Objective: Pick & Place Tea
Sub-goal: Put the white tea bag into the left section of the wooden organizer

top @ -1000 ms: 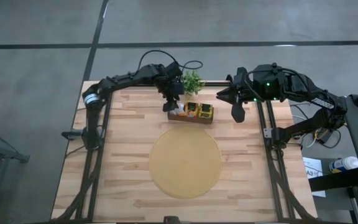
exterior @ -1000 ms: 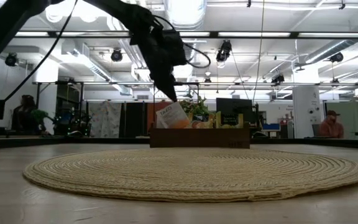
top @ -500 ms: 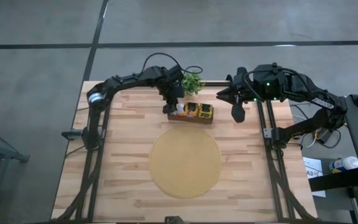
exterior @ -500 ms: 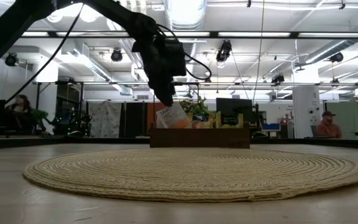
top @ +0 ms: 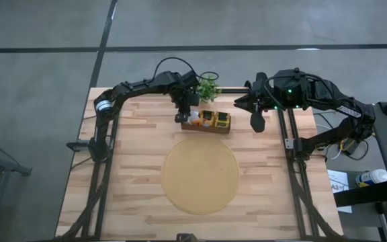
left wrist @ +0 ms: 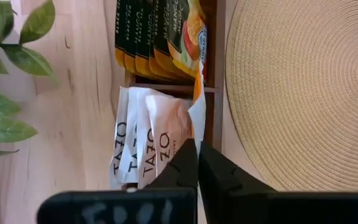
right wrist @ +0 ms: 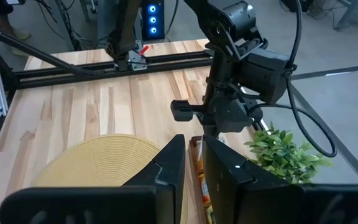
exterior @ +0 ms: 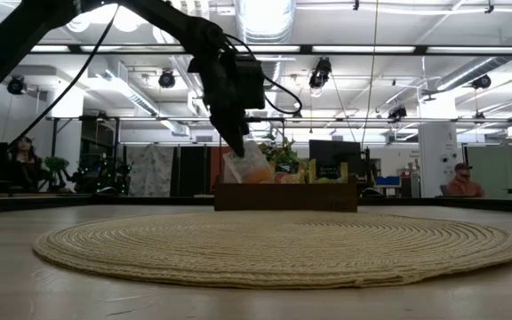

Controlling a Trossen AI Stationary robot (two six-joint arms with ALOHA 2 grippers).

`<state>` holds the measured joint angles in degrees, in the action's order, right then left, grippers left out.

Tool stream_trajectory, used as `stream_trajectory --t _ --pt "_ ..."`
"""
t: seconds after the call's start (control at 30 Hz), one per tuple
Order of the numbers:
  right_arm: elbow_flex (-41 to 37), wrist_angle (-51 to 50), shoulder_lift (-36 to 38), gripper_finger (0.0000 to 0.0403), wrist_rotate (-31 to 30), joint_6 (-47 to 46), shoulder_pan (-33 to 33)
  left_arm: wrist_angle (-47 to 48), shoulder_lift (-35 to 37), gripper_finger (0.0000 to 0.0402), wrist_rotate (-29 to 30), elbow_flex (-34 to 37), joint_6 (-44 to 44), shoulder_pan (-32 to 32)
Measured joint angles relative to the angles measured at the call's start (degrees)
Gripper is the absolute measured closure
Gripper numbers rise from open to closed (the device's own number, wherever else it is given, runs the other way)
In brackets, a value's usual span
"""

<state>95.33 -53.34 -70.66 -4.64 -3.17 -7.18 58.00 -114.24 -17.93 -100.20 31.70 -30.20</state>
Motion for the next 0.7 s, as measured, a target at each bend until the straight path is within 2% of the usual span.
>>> stream_trajectory --t 0.53,0.7 --pt "0.0 0.0 -0.1 0.0351 0.0 0.4 0.0 7.0 0.8 0.0401 0.1 -2.5 0.8 0.1" --pt "0.0 0.1 -0.1 0.0351 0.0 0.3 0.0 7.7 0.8 0.0401 1.8 -2.7 1.2 0.3"
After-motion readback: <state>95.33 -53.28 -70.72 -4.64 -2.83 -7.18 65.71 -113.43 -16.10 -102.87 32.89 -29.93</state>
